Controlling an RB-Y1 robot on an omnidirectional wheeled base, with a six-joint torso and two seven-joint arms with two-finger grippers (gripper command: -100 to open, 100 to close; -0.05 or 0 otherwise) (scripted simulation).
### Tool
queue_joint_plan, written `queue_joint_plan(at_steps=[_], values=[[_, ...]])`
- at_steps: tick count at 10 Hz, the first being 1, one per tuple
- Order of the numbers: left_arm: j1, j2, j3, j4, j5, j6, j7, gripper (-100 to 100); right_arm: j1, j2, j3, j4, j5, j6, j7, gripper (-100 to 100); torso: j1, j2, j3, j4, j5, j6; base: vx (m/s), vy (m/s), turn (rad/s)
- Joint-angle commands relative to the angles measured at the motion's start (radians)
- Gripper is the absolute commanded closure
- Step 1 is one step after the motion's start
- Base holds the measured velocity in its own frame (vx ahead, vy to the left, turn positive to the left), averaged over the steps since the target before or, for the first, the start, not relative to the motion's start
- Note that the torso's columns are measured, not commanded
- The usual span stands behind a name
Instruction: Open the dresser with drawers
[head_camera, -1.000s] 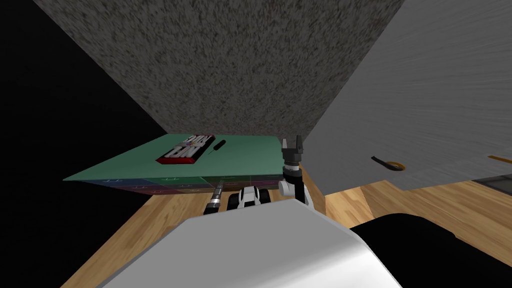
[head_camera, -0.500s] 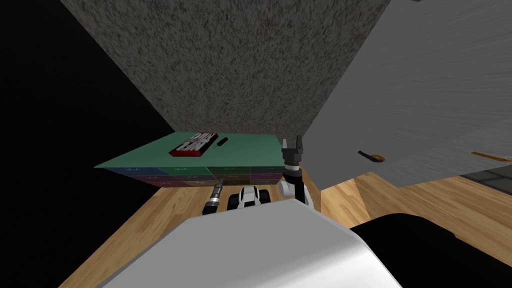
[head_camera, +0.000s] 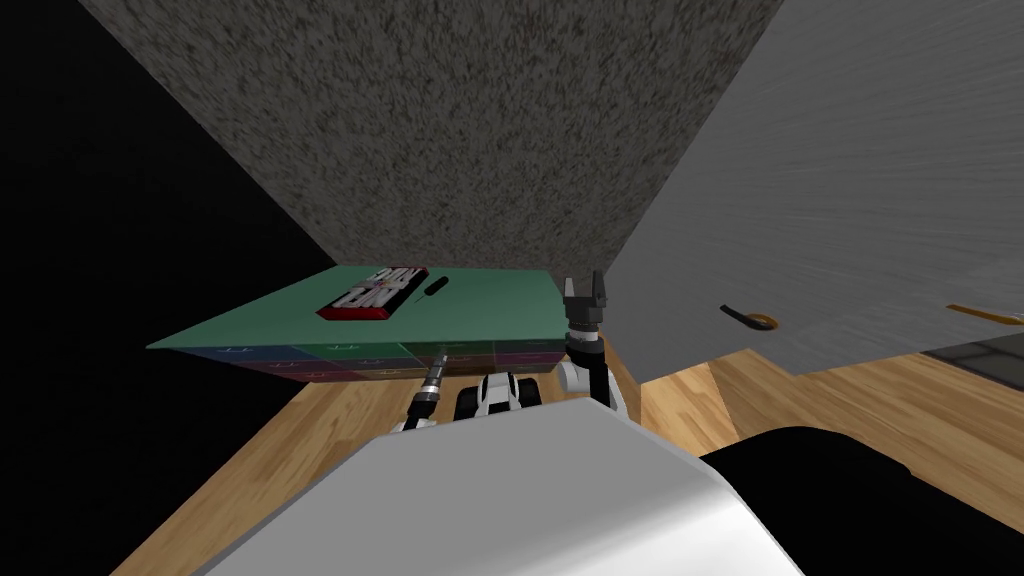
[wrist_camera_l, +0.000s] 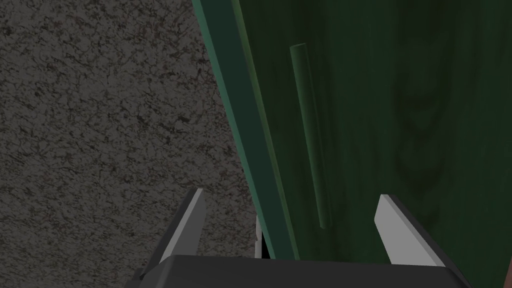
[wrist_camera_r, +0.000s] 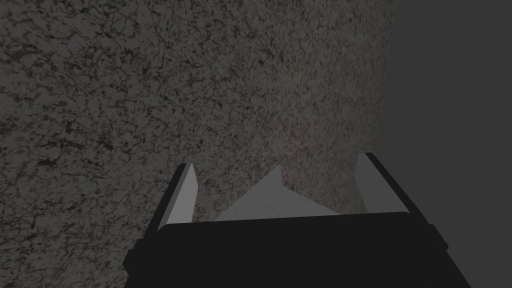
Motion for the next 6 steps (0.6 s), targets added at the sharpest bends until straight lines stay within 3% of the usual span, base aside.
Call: queue_joint_plan(at_steps=[1, 3, 4, 5, 6], values=[[-0.011, -0.021, -0.032, -0.015, 0.001, 0.024, -0.023, -100, 0.000, 0.000, 0.000, 0.000, 0.000, 0.000, 0.000, 0, 0.002, 0.003, 0.002, 0.001, 0.001, 0.000, 0.039, 0.026, 0.205], [-0.022, -0.049, -0.076, -0.038, 0.003, 0.057, -0.053, -100, 0.000, 0.000, 0.000, 0.000, 0.000, 0.000, 0.000, 0, 0.004, -0.002, -0.001, 0.000, 0.001, 0.000, 0.075, 0.075, 0.298], [-0.022, -0.049, -0.076, -0.068, 0.003, 0.057, -0.053, -100, 0.000, 0.000, 0.000, 0.000, 0.000, 0.000, 0.000, 0, 0.002, -0.003, -0.002, -0.001, 0.001, 0.000, 0.055, 0.051, 0.033], [-0.022, -0.049, -0.076, -0.045, 0.003, 0.057, -0.053, -100, 0.000, 0.000, 0.000, 0.000, 0.000, 0.000, 0.000, 0, -0.002, -0.002, -0.001, 0.000, 0.000, 0.001, 0.019, 0.024, -0.047], [-0.030, -0.070, -0.108, -0.056, 0.005, 0.081, -0.076, -100, 0.000, 0.000, 0.000, 0.000, 0.000, 0.000, 0.000, 0, -0.004, 0.001, 0.000, 0.000, -0.001, 0.000, 0.034, 0.040, 0.248]])
